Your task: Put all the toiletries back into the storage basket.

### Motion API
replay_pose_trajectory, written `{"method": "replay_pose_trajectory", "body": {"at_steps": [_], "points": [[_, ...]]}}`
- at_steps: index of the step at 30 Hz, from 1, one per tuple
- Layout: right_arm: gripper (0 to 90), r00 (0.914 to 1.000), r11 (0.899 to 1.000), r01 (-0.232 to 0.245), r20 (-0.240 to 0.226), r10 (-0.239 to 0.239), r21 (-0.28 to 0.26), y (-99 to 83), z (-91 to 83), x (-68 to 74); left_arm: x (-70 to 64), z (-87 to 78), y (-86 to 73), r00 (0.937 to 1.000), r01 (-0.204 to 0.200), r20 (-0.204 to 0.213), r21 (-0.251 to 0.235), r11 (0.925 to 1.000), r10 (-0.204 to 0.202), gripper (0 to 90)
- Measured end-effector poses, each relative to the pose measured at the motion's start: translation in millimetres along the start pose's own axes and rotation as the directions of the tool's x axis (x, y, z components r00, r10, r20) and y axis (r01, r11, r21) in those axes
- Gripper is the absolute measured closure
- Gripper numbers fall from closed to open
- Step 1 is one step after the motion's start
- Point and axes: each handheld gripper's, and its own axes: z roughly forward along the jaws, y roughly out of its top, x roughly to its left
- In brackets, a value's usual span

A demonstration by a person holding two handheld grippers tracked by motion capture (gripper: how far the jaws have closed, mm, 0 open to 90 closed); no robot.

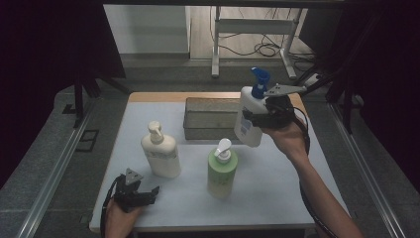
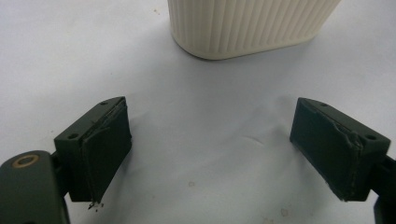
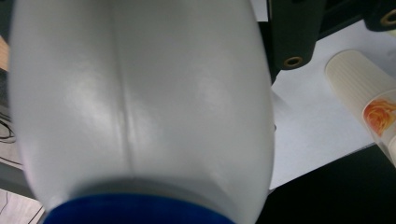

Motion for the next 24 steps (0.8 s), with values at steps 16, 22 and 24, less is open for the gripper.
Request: {"method": "replay_pose_trajectory", "body": {"at_steps": [16, 22, 24], "points": [[38.8, 1.0, 1.0, 0.002, -0.003, -0.002, 0.005, 20.8, 28.8, 2.7, 0.0, 0.1, -0.1, 1.0, 0.0, 0.0, -0.001, 1.0, 0.0, 12.1], [38.8, 0.9999, 1.0, 0.011, -0.006, -0.011, -0.004, 27.6, 37.4, 7.1, 0.0, 0.1, -0.1, 1.0, 0.0, 0.0, -0.002, 1.0, 0.0, 12.1], [38.8, 0.9999, 1.0, 0.014, -0.007, -0.014, -0.008, 29.6, 40.8, 8.3, 0.0, 0.1, -0.1, 1.0, 0.001, 0.0, -0.002, 1.0, -0.001, 12.1]]}}
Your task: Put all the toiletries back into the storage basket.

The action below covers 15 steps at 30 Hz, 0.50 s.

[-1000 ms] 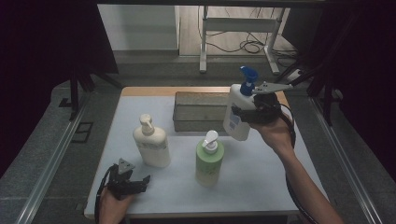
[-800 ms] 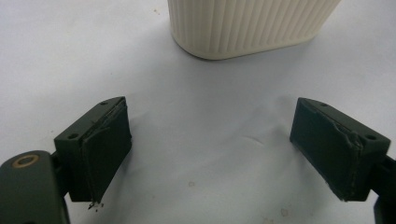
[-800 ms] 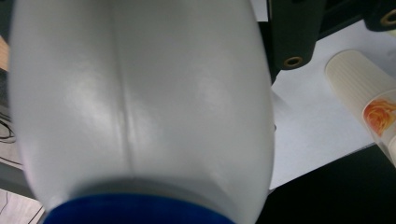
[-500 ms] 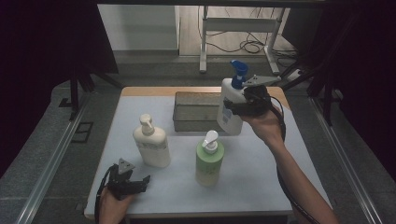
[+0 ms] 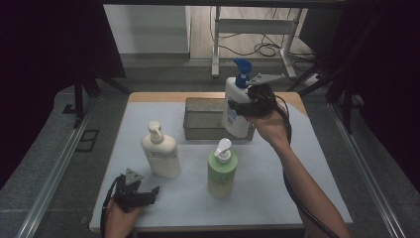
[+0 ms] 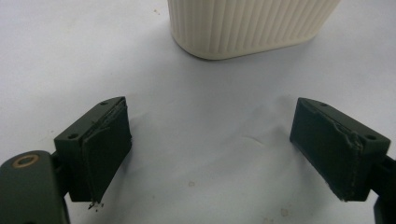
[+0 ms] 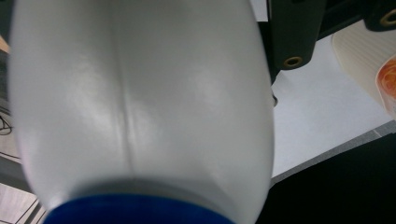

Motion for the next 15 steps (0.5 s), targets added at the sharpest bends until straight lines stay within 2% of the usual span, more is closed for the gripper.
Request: {"method": "replay_pose_trajectory", "body": {"at_steps": [15], "points": [[38.9, 0.9999, 1.0, -0.01, 0.008, 0.01, -0.011, 12.5, 19.5, -2.2, 0.0, 0.0, 0.0, 1.0, 0.0, 0.0, 0.0, 1.0, 0.0, 12.1]]}}
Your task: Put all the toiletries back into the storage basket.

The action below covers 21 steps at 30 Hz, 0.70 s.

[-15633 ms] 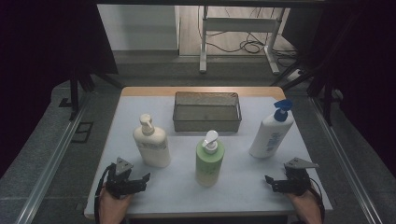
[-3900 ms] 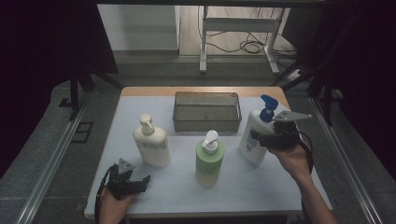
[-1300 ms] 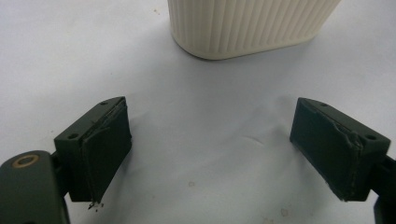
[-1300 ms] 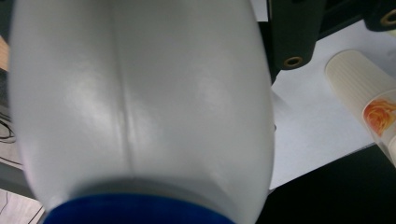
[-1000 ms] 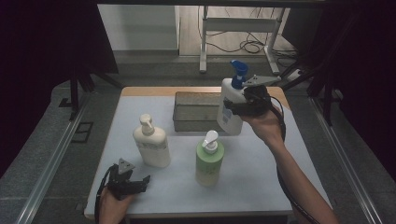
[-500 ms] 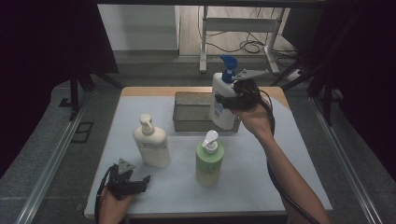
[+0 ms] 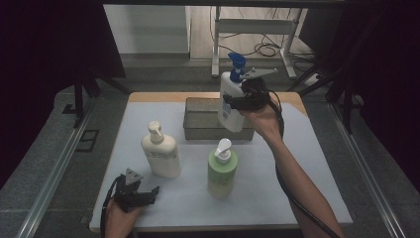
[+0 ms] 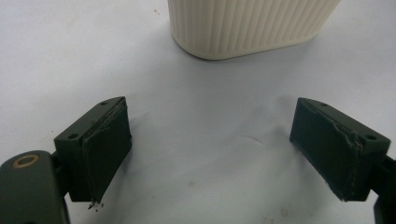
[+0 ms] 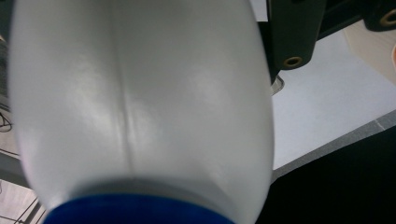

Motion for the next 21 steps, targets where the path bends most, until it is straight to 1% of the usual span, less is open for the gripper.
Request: {"method": "replay_pose_trajectory", "body": {"at_steps": [3, 10, 21], "points": [[38.9, 0.9999, 1.0, 0.0, 0.012, 0.0, 0.001, 2.7, 4.7, -0.9, 0.0, 0.0, 0.0, 1.0, 0.0, 0.0, 0.0, 1.0, 0.0, 12.1], [38.9, 0.9999, 1.0, -0.01, 0.013, 0.01, -0.003, 5.5, 12.9, -1.6, 0.0, 0.0, 0.0, 1.0, 0.0, 0.0, 0.0, 1.0, 0.0, 12.1], [38.9, 0.9997, 1.0, -0.015, 0.017, 0.015, -0.005, 8.7, 31.3, 0.3, 0.0, 0.0, 0.0, 1.0, 0.0, 0.0, 0.0, 1.0, 0.0, 12.1]]}}
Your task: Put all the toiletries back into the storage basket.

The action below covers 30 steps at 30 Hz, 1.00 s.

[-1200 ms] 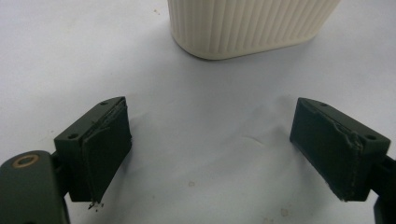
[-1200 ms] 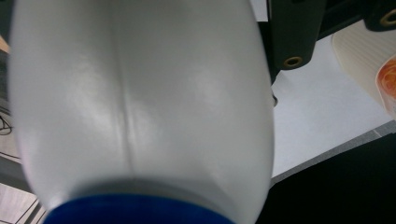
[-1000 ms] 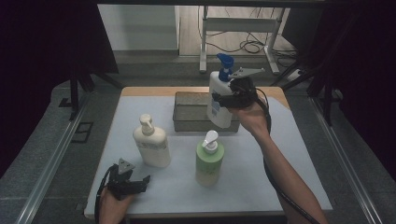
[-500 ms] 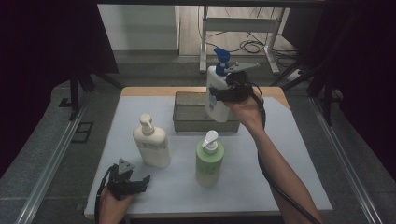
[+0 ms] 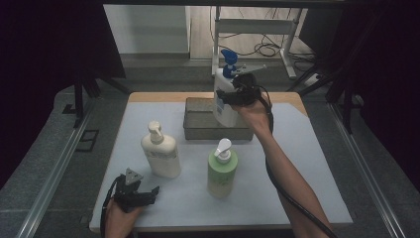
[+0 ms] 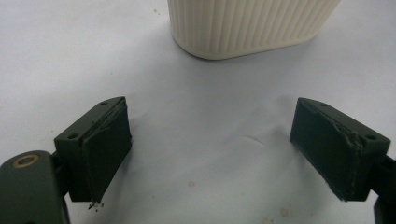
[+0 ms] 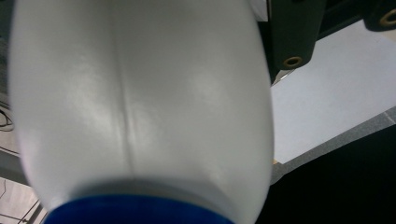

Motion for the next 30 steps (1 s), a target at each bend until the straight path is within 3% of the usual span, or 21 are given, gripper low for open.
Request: {"method": "replay_pose_trajectory", "body": {"at_steps": [16, 30], "points": [[38.9, 0.9999, 1.0, -0.01, 0.009, 0.01, -0.011, -0.2, 28.8, 3.5, 0.0, 0.0, -0.1, 1.0, 0.0, 0.0, 0.0, 1.0, 0.0, 12.1], [38.8, 0.9999, 1.0, -0.002, 0.011, 0.002, 0.011, -11.5, 46.1, 6.3, 0.0, 0.0, -0.1, 1.0, 0.001, 0.0, -0.001, 1.0, -0.001, 12.1]]}}
